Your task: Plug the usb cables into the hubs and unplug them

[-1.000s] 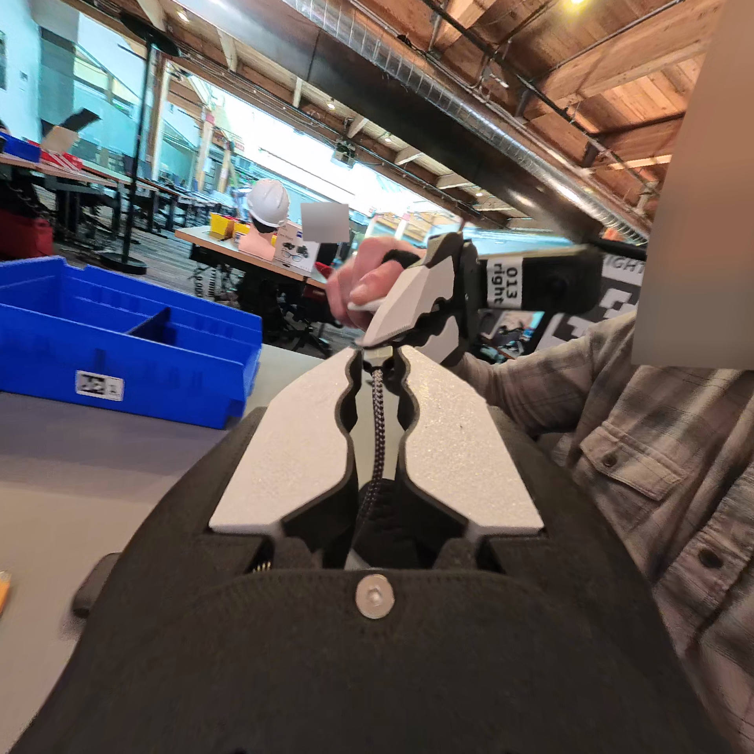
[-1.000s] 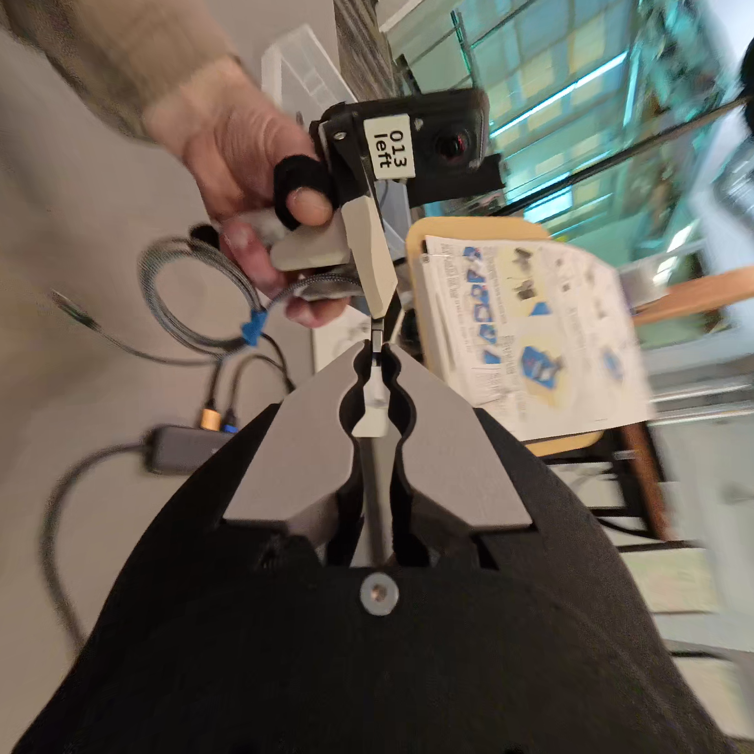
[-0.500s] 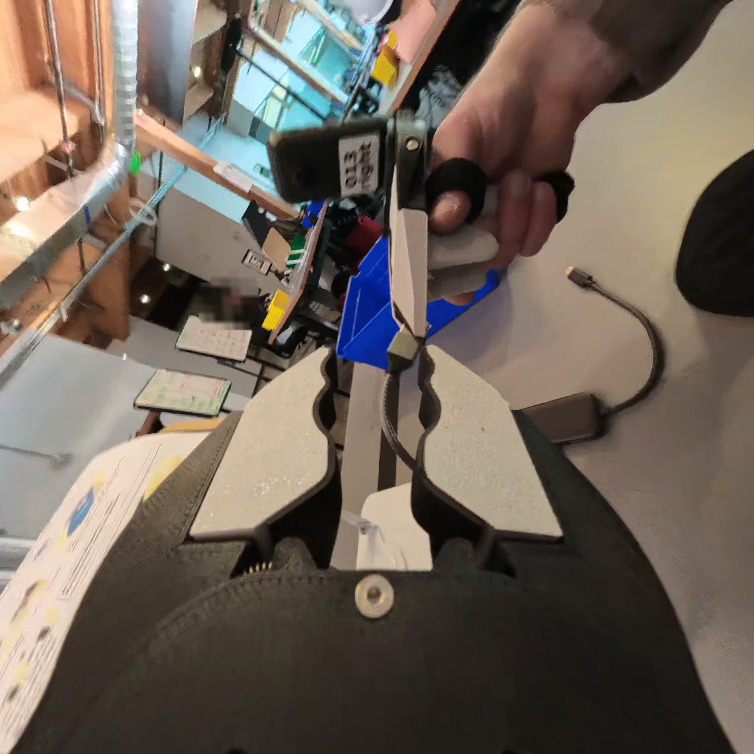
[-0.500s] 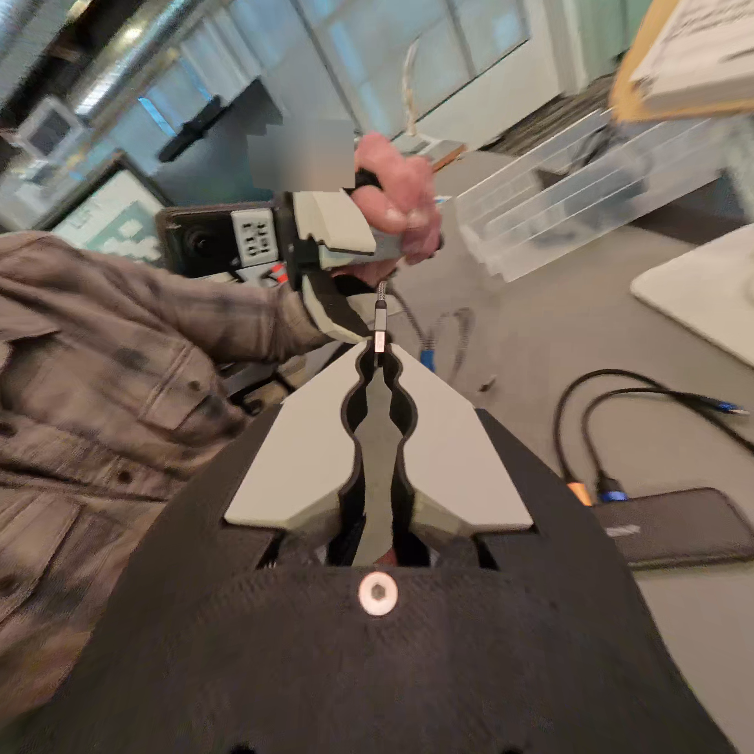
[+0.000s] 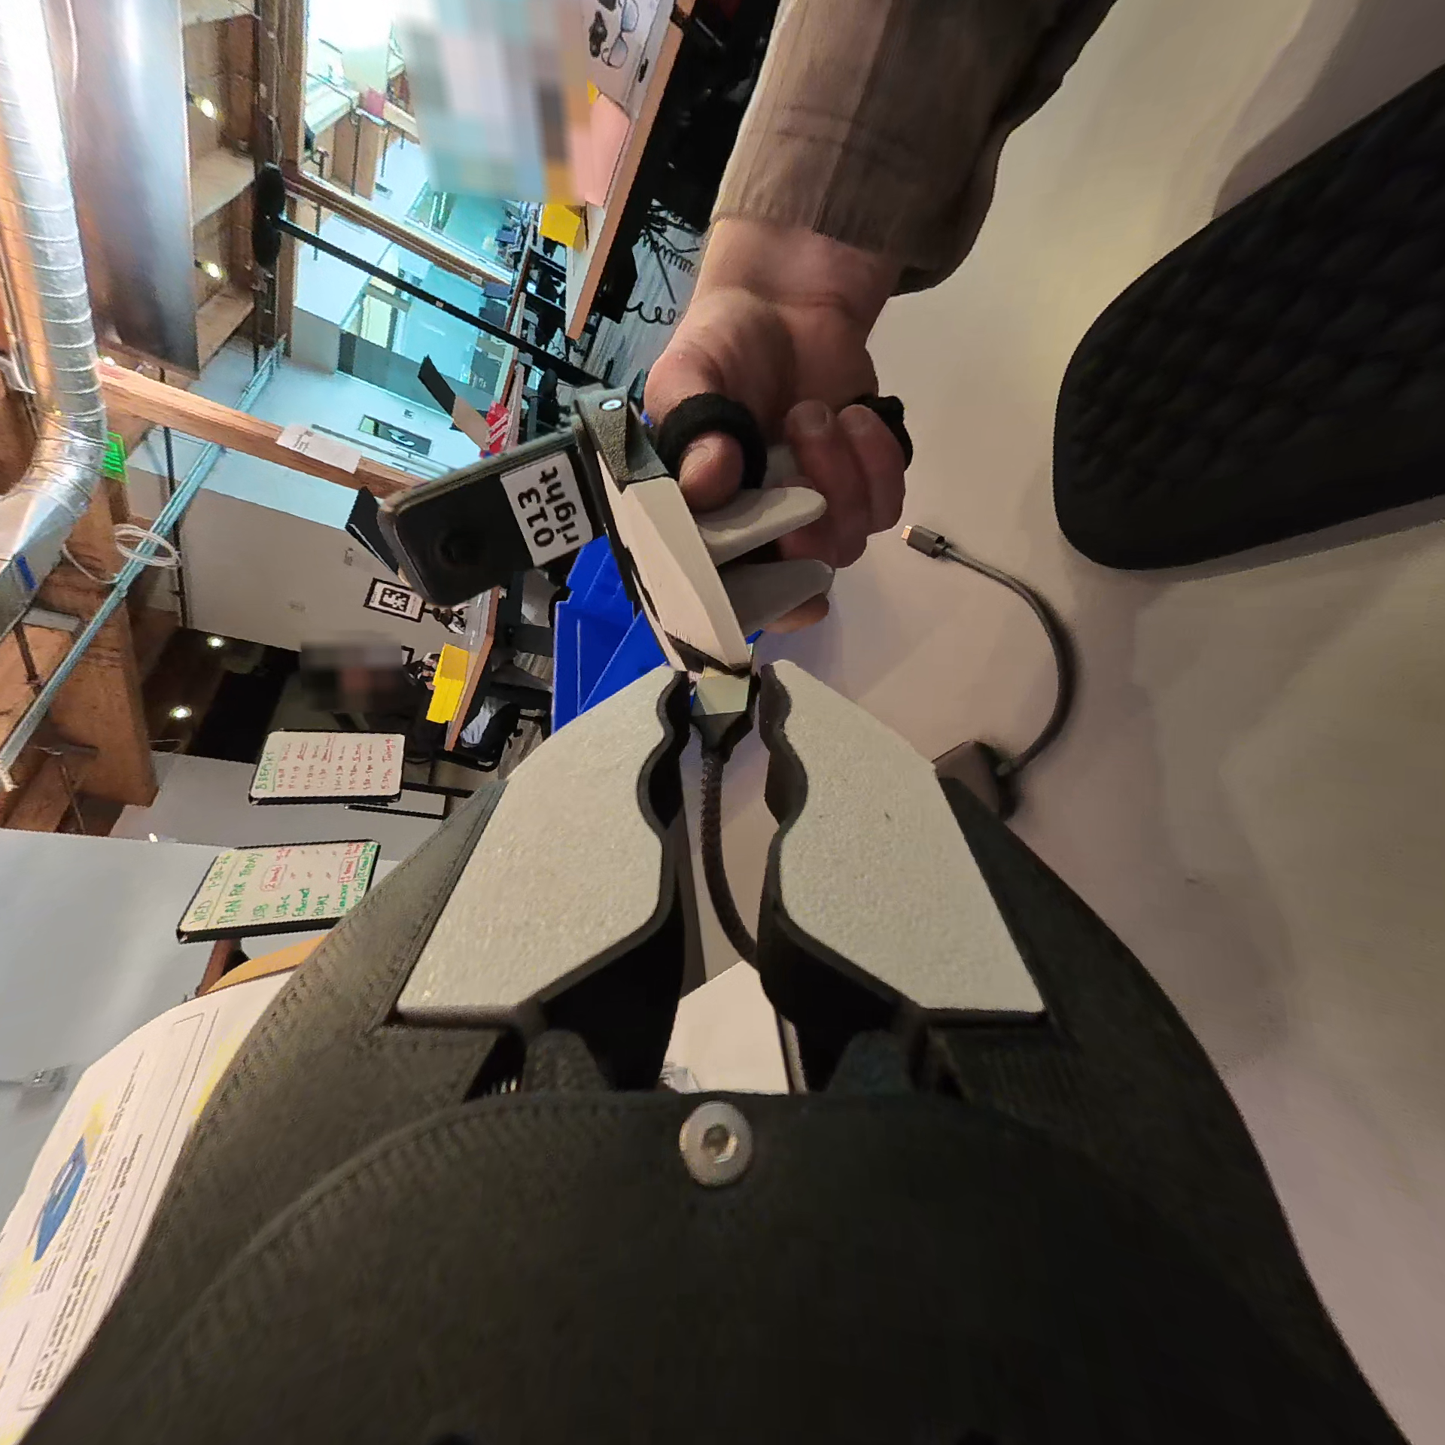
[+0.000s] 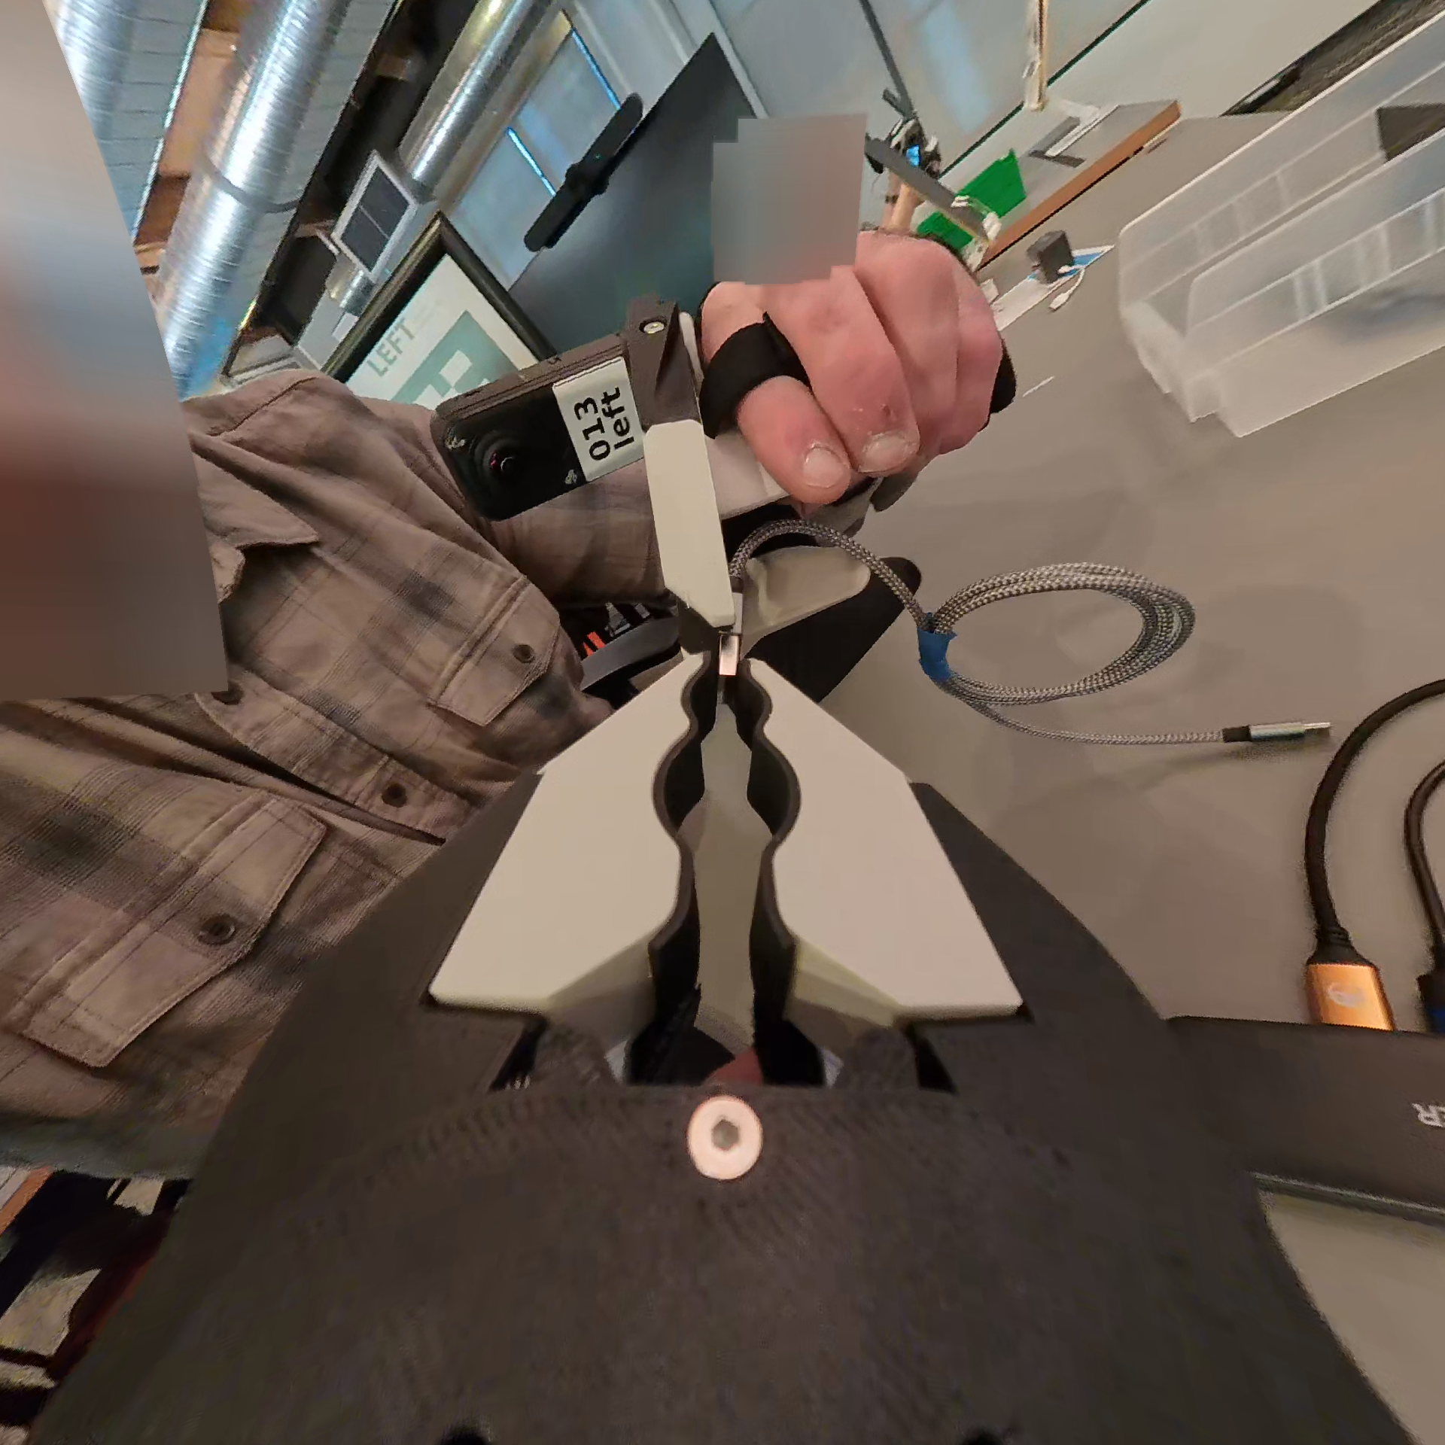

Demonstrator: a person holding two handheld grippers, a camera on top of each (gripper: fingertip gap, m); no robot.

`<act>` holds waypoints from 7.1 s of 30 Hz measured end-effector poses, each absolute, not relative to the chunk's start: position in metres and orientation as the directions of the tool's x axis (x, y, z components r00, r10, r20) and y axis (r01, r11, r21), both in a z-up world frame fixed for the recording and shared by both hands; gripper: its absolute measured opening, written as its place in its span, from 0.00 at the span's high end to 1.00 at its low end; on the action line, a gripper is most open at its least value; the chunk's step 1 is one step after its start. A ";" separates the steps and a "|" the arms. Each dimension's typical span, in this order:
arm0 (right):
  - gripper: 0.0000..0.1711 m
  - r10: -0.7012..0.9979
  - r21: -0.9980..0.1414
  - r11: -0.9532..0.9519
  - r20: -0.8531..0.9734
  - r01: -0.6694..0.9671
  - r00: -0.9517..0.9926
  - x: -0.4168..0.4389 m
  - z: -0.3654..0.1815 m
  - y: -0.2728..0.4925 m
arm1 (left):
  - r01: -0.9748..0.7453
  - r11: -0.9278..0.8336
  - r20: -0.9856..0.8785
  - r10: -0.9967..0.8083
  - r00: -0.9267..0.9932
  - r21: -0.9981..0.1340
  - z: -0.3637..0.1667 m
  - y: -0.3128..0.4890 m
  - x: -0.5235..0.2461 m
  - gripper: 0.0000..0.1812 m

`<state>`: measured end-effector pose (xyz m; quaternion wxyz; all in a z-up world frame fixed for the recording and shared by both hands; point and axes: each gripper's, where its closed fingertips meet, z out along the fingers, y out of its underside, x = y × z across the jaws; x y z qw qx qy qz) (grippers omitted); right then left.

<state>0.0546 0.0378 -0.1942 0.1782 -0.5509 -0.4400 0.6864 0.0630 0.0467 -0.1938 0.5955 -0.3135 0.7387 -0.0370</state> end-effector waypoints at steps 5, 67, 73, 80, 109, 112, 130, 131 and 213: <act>0.99 0.718 -0.801 -0.544 -0.598 0.250 -0.356 0.058 -0.195 0.033 | -0.402 0.783 -0.830 -0.550 -0.091 -0.474 -0.196 0.043 0.063 0.91; 0.20 1.000 -0.284 0.029 0.011 0.958 -0.026 0.086 -0.381 0.145 | -0.222 0.300 -0.344 -0.917 0.200 -0.928 -0.151 0.147 0.011 0.92; 0.25 1.000 -0.289 -0.018 0.008 0.957 0.022 0.081 -0.379 0.148 | -0.222 0.295 -0.340 -0.918 0.203 -0.929 -0.151 0.147 0.010 0.92; 0.25 0.999 -0.311 -0.034 -0.015 0.950 0.031 0.080 -0.377 0.148 | -0.230 0.288 -0.335 -0.920 0.202 -0.930 -0.154 0.148 0.010 0.92; 0.26 0.996 -0.625 -0.084 -0.067 0.776 0.054 0.111 -0.267 0.185 | -0.313 0.067 -0.103 -0.990 0.098 -0.947 -0.221 0.140 0.069 0.92; 0.26 0.997 -0.640 -0.069 -0.057 0.765 0.042 0.114 -0.256 0.185 | -0.316 0.052 -0.091 -0.990 0.109 -0.947 -0.225 0.139 0.077 0.92; 0.26 0.999 -0.630 -0.011 -0.035 0.776 -0.014 0.110 -0.246 0.175 | -0.306 0.052 -0.099 -0.985 0.139 -0.951 -0.226 0.141 0.086 0.92; 0.26 0.999 -0.628 -0.007 -0.035 0.778 -0.019 0.110 -0.246 0.174 | -0.303 0.054 -0.098 -0.986 0.133 -0.951 -0.226 0.140 0.086 0.92; 0.26 0.992 -0.532 0.128 0.070 0.837 -0.107 0.104 -0.240 0.167 | -0.447 0.120 -0.174 -0.981 0.082 -0.886 -0.225 0.128 0.082 0.92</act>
